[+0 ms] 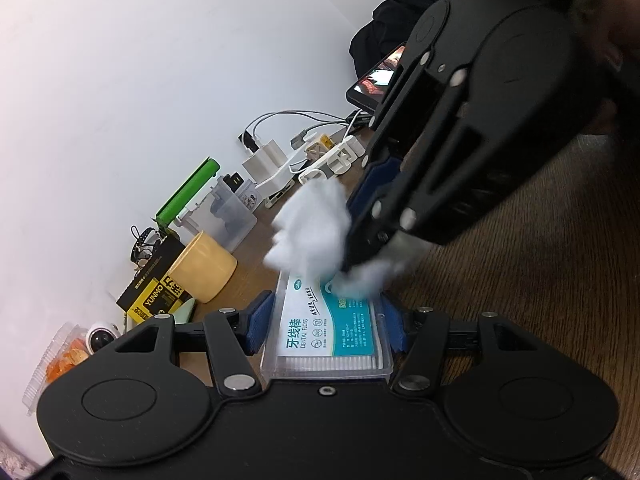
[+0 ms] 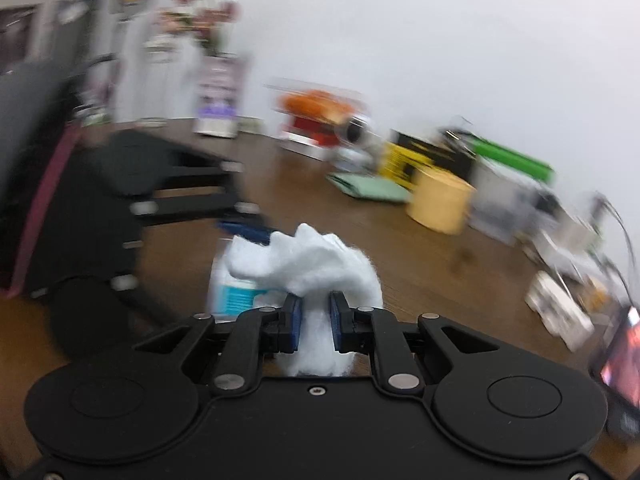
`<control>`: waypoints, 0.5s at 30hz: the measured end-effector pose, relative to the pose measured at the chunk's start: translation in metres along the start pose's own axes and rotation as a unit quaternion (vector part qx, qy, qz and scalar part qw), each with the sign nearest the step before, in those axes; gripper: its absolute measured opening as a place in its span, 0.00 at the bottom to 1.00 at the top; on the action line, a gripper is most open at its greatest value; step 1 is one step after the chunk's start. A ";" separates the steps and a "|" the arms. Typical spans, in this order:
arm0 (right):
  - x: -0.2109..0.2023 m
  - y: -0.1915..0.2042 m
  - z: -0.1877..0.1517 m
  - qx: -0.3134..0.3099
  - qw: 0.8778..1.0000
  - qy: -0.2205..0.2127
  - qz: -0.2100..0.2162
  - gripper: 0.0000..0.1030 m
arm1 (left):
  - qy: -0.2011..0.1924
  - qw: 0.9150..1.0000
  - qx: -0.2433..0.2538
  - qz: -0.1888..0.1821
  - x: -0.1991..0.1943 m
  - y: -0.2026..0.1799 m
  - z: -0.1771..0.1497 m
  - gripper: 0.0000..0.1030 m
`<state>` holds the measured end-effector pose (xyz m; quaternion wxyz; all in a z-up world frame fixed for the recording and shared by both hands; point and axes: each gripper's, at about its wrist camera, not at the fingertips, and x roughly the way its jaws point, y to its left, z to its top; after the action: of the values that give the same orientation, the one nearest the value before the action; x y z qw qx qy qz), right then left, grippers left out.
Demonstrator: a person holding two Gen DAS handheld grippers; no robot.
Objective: Clean container
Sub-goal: 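Continue scrubbing the floss box lid with the wipe in the right gripper, then rotate the floss box with the left gripper while the right gripper lifts the wipe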
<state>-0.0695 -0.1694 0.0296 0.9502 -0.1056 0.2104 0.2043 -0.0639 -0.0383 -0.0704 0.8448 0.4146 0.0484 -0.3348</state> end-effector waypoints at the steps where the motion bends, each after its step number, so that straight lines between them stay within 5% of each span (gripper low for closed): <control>1: 0.001 -0.002 0.000 0.003 1.000 0.001 -0.001 0.16 | 0.000 1.000 -0.001 -0.001 0.000 0.000 0.000 0.54; 5: -0.003 0.017 -0.001 -0.059 0.997 -0.010 0.058 0.17 | 0.001 1.000 -0.007 -0.010 -0.001 0.002 0.000 0.55; 15: 0.007 0.003 0.000 -0.006 0.999 0.007 0.041 0.17 | 0.005 1.000 -0.023 -0.019 -0.004 0.007 -0.001 0.55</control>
<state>-0.0650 -0.1644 0.0265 0.9390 -0.1037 0.2197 0.2436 -0.0624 -0.0327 -0.0648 0.8473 0.3960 0.0685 -0.3473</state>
